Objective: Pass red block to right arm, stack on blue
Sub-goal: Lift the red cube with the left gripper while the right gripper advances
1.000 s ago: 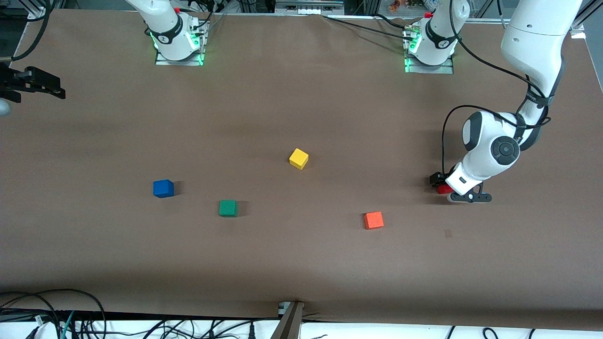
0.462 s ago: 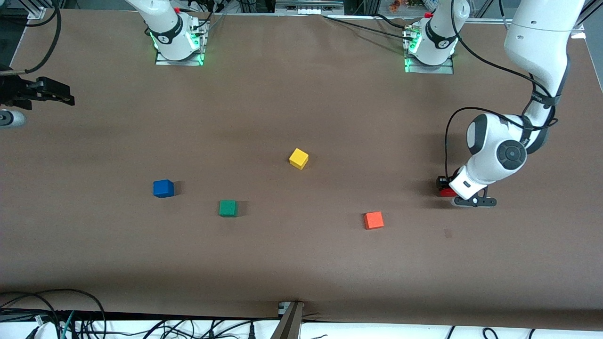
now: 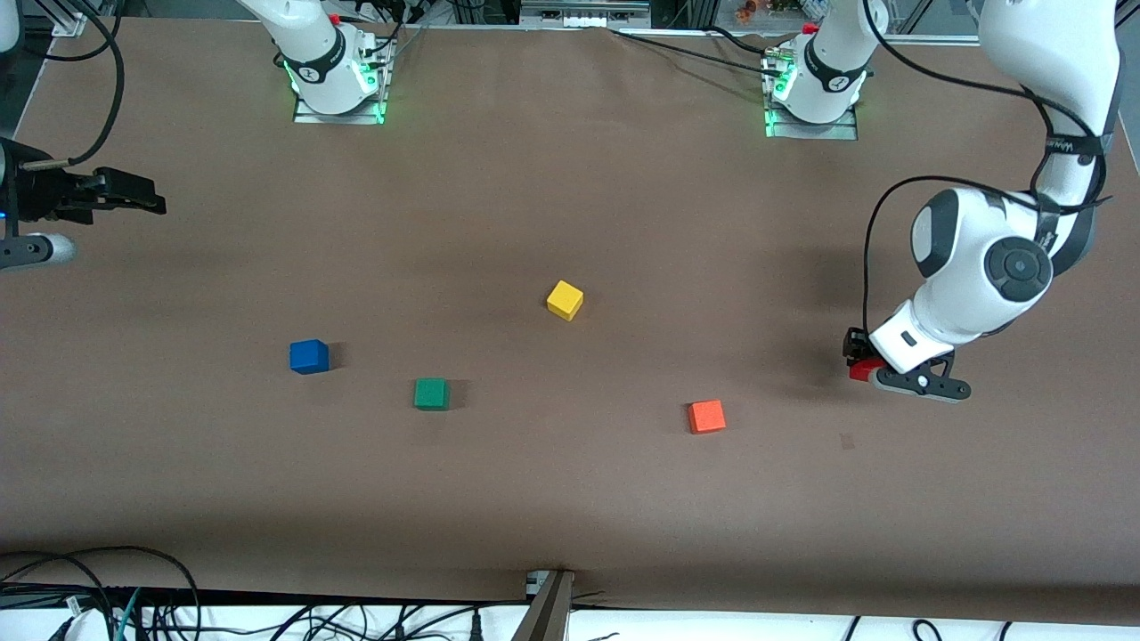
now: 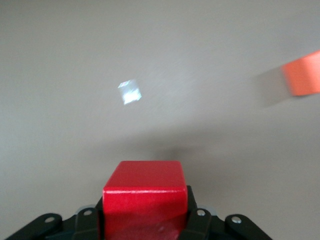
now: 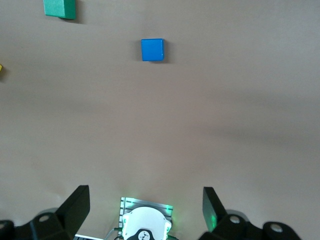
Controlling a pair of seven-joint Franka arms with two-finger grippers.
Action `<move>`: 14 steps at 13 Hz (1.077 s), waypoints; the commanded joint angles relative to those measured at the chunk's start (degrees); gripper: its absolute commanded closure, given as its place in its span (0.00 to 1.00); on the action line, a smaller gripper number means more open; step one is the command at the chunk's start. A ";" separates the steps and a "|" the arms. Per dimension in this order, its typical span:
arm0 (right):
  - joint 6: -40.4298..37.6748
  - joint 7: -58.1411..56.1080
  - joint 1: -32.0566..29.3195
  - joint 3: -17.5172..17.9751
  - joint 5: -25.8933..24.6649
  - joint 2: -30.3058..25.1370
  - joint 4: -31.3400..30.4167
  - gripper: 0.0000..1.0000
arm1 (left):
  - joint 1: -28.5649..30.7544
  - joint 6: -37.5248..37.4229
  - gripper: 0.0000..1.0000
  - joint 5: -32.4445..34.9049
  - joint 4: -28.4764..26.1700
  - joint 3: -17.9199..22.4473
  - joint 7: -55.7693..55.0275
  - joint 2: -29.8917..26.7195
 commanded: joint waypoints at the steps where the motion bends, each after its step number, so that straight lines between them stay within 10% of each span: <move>1: -0.15 -0.32 -0.39 0.08 4.45 1.14 0.73 0.00 | 0.43 -1.16 0.93 -0.47 0.82 -5.04 4.86 -4.14; 5: -0.15 -0.14 -1.18 0.00 16.75 6.05 0.81 0.00 | 0.70 -0.90 0.94 -1.52 4.77 -12.43 6.36 -4.32; 14: 0.12 0.39 -3.03 0.08 57.42 20.81 0.64 0.00 | 0.43 -0.90 0.98 -41.31 8.65 -14.99 43.51 -4.23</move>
